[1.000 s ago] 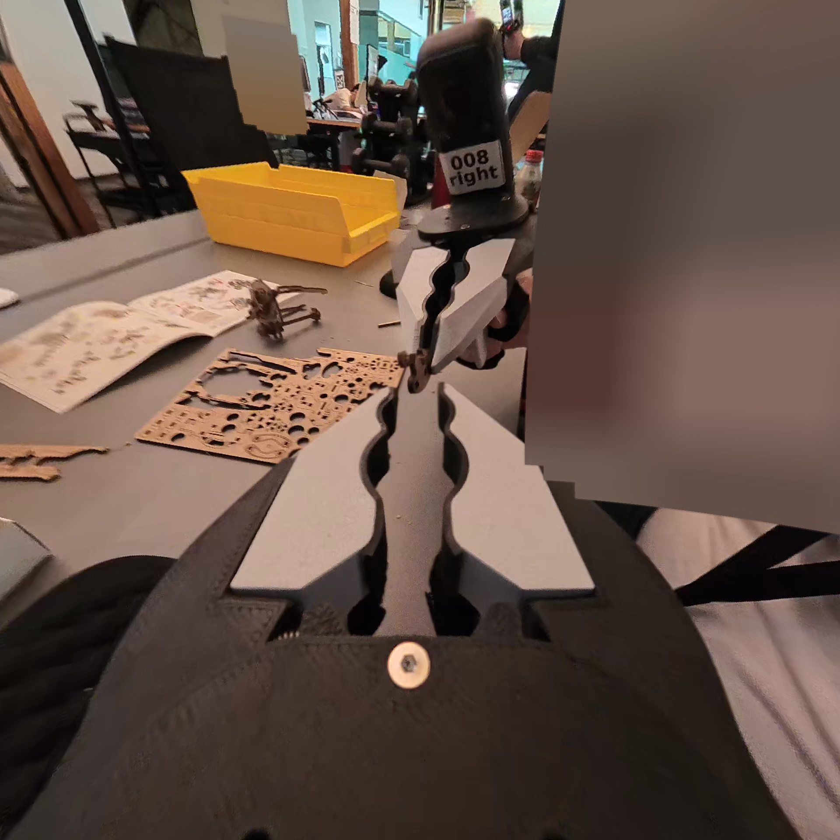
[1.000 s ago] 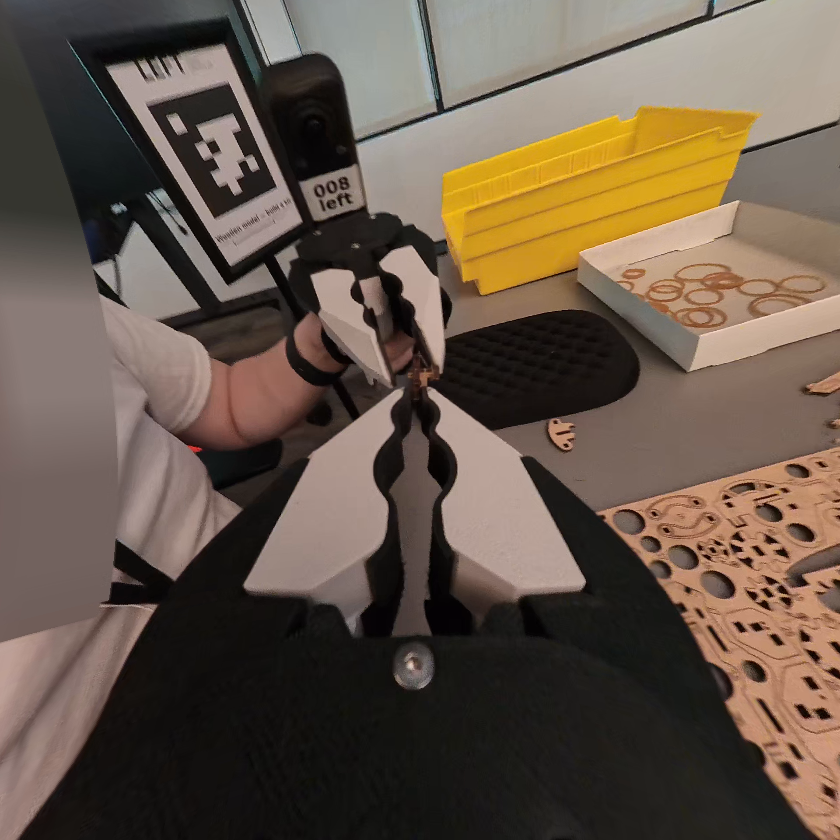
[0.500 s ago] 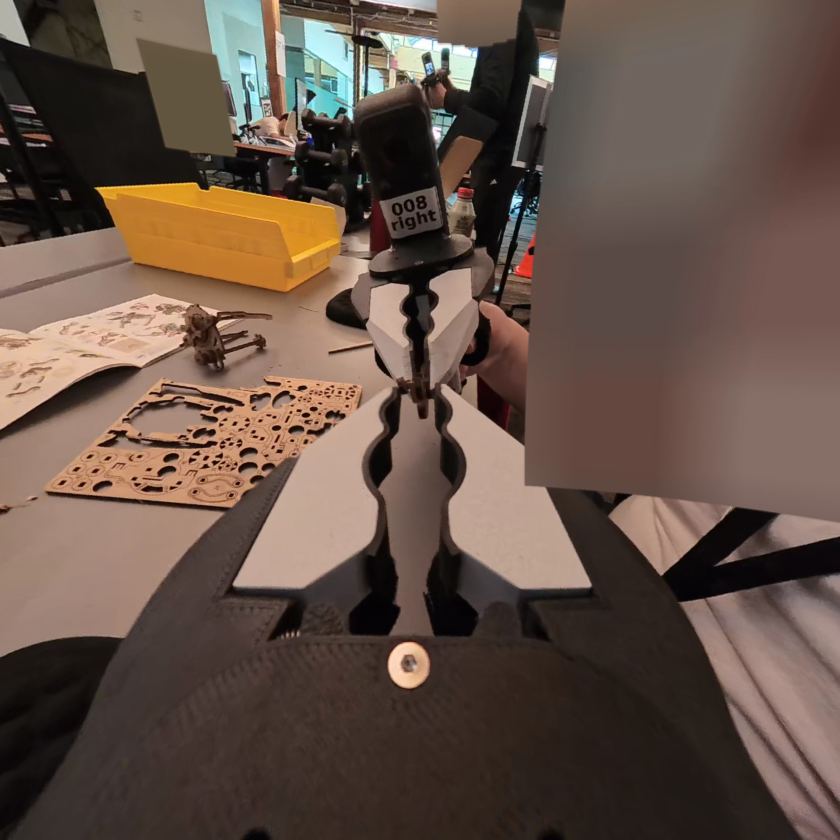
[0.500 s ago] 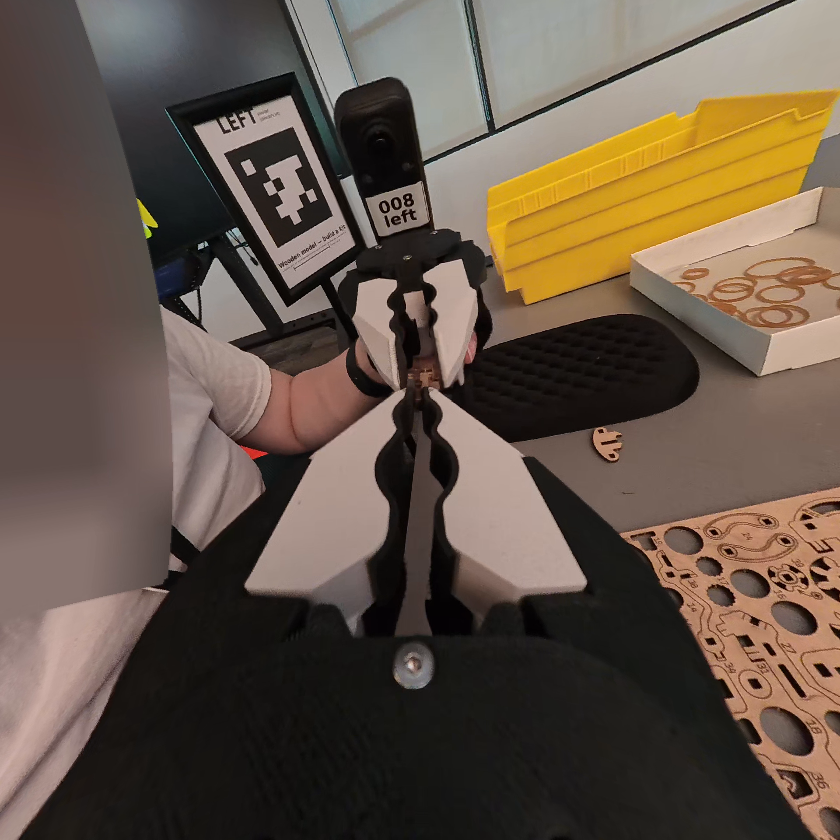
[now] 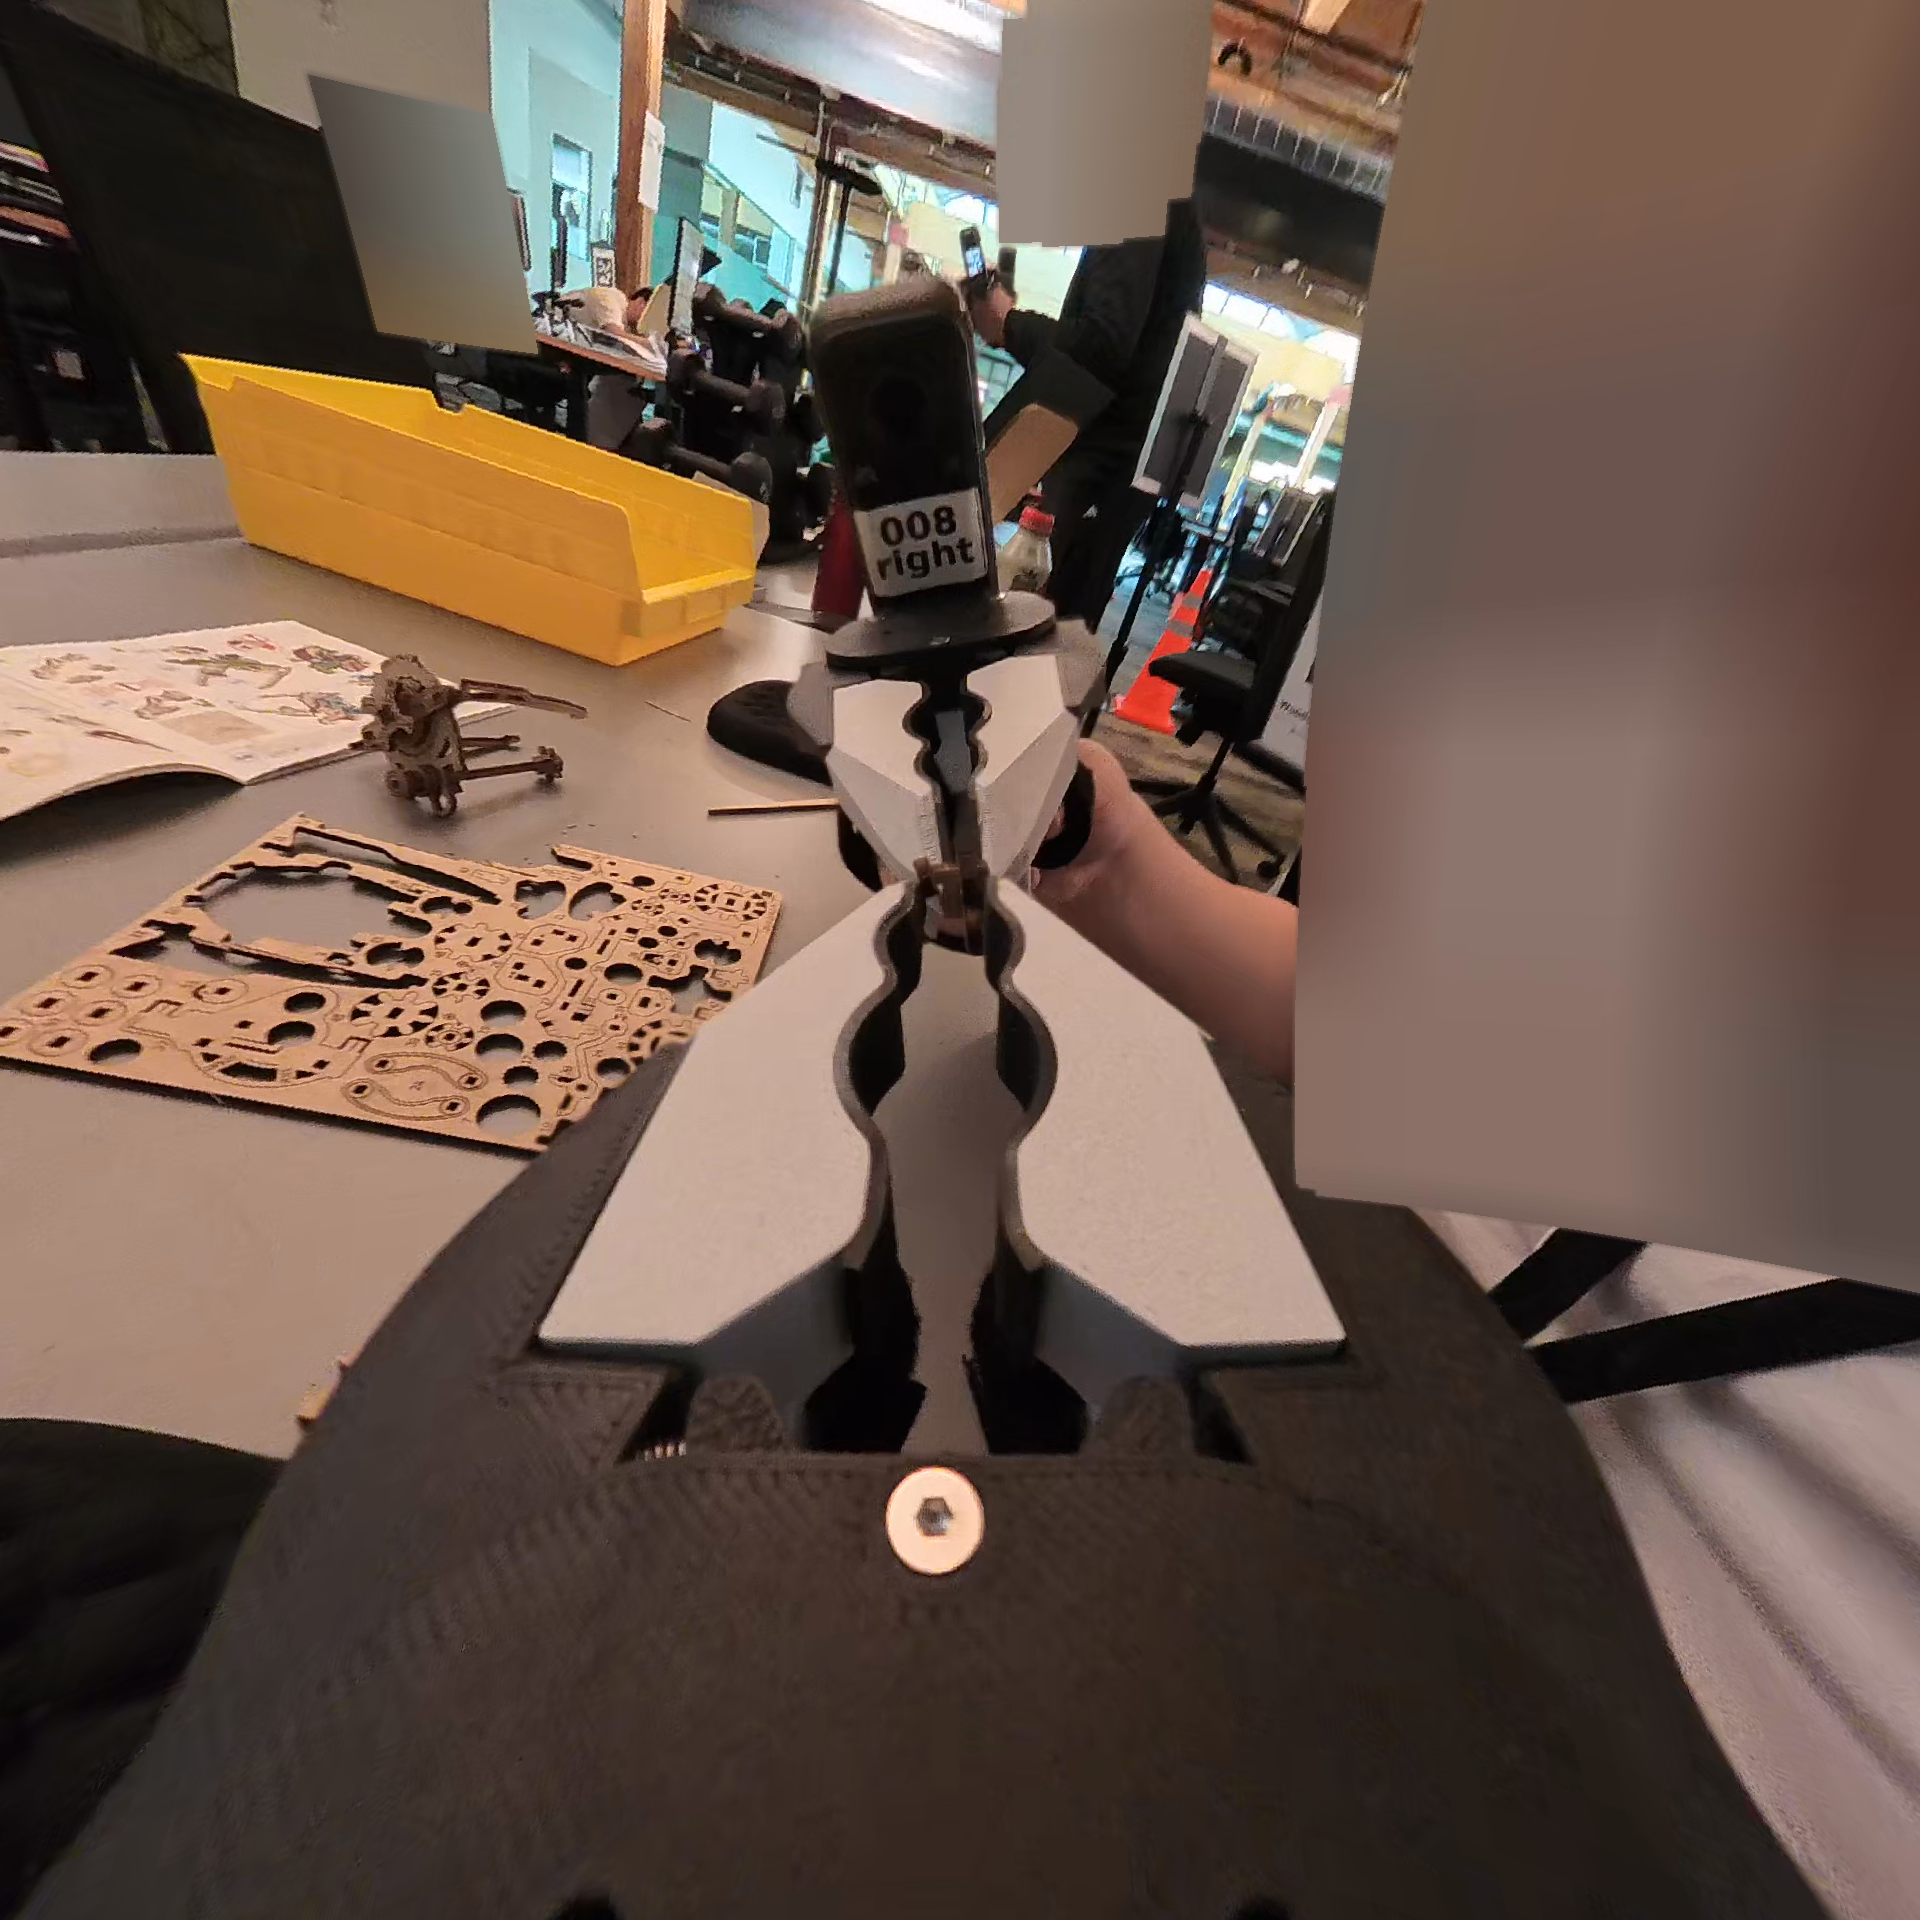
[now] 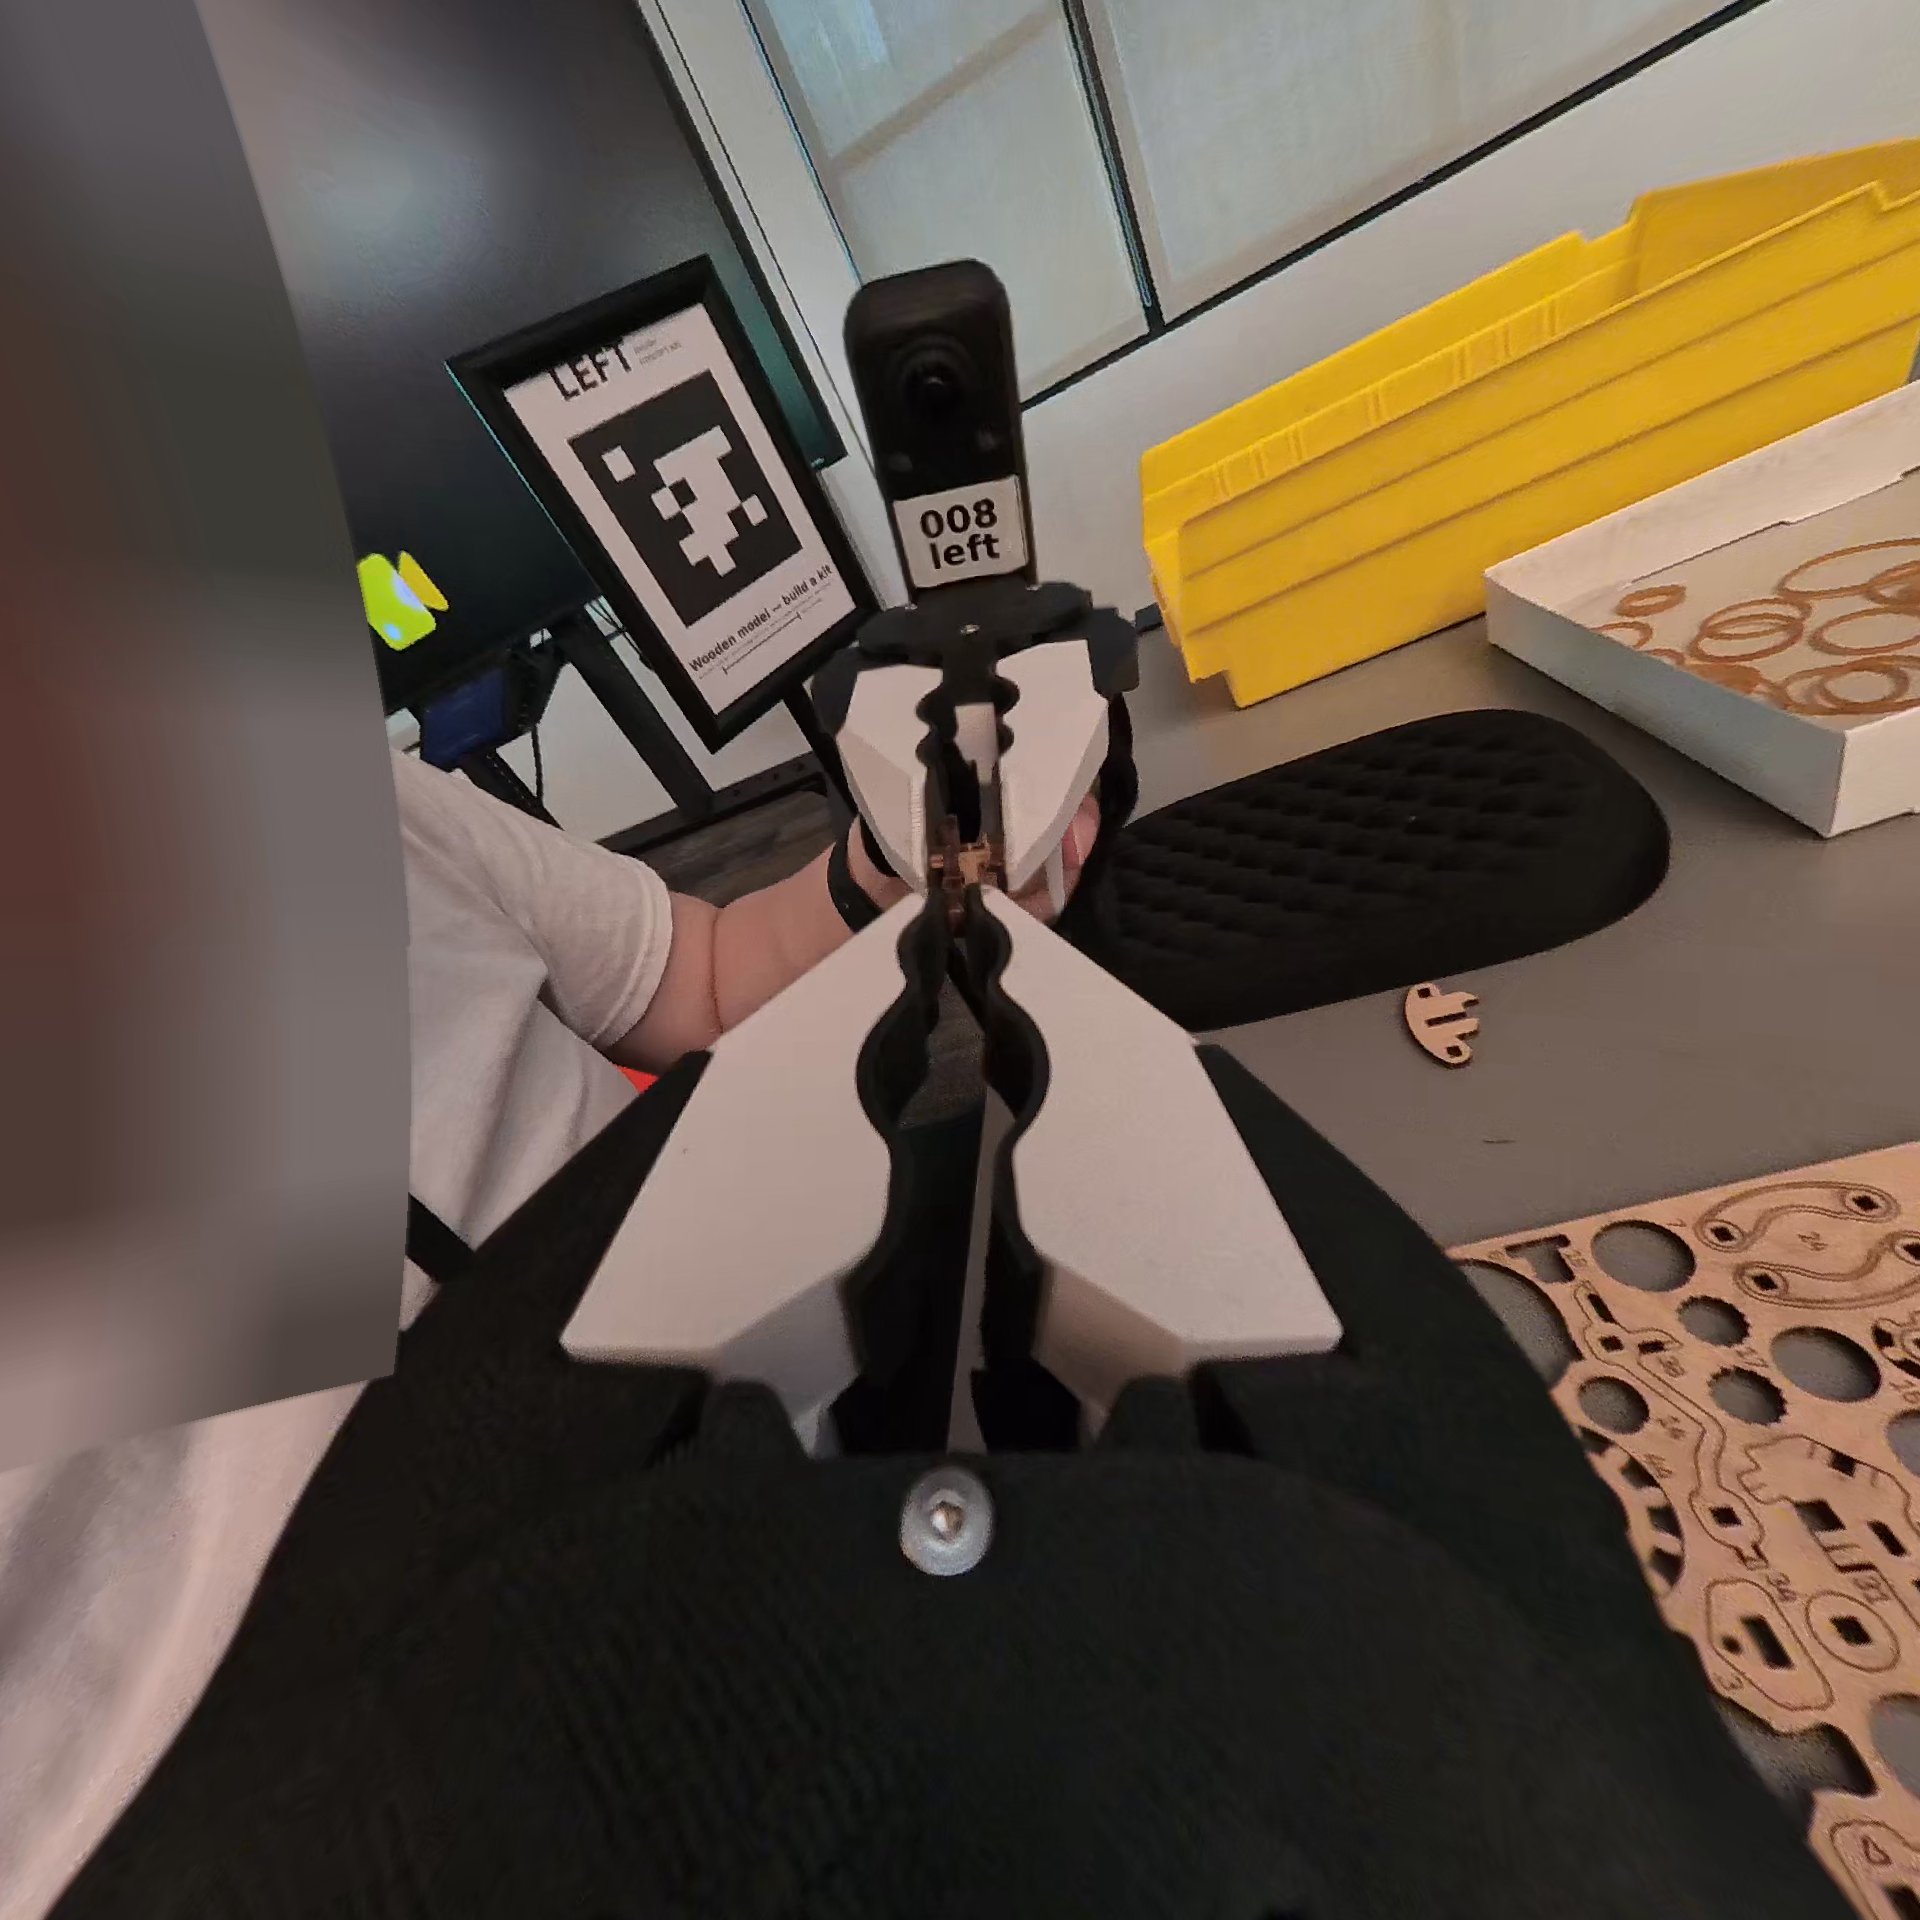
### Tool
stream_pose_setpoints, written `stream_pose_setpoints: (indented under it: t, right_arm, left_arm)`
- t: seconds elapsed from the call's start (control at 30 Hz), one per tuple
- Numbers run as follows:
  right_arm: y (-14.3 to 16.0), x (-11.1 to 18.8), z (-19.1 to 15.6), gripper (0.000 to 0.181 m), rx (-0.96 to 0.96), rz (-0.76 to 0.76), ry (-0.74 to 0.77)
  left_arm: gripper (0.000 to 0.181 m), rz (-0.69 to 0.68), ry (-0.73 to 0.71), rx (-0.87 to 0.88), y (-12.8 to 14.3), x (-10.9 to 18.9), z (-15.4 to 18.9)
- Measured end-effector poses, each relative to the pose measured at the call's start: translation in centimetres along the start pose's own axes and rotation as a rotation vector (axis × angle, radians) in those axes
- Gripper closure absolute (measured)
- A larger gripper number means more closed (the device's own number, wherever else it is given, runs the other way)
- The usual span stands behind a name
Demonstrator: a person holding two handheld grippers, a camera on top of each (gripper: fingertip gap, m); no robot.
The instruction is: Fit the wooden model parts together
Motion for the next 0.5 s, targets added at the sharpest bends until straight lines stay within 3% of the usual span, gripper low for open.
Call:
stream_pose_setpoints:
  t: [0.13, 0.3, 0.5]
  right_arm:
    - [-0.01, -0.08, 0.35, 0.181, -0.021, 0.004, 0.025]
    - [0.11, -0.21, 0.20, 0.181, -0.034, 0.006, 0.014]
    - [0.34, -0.17, 0.17, 0.181, -0.028, 0.014, 0.022]
  left_arm:
    - [0.156, 0.019, 0.053, 0.044, -0.03, 0.18, 0.07]
    - [0.170, 0.015, -0.003, -0.011, 0.13, 0.21, -0.30]
    - [0.172, -0.003, -0.022, -0.018, 0.32, 0.15, -0.31]
Point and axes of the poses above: each gripper's, where its closed fingertips meet, x back along the fingers, y out of its underside, z = x × y across the jaws, the point moved 4 cm from there along x, back along the fingers, and after that the axes turned 6 degrees about x, right-handed, at the moved point
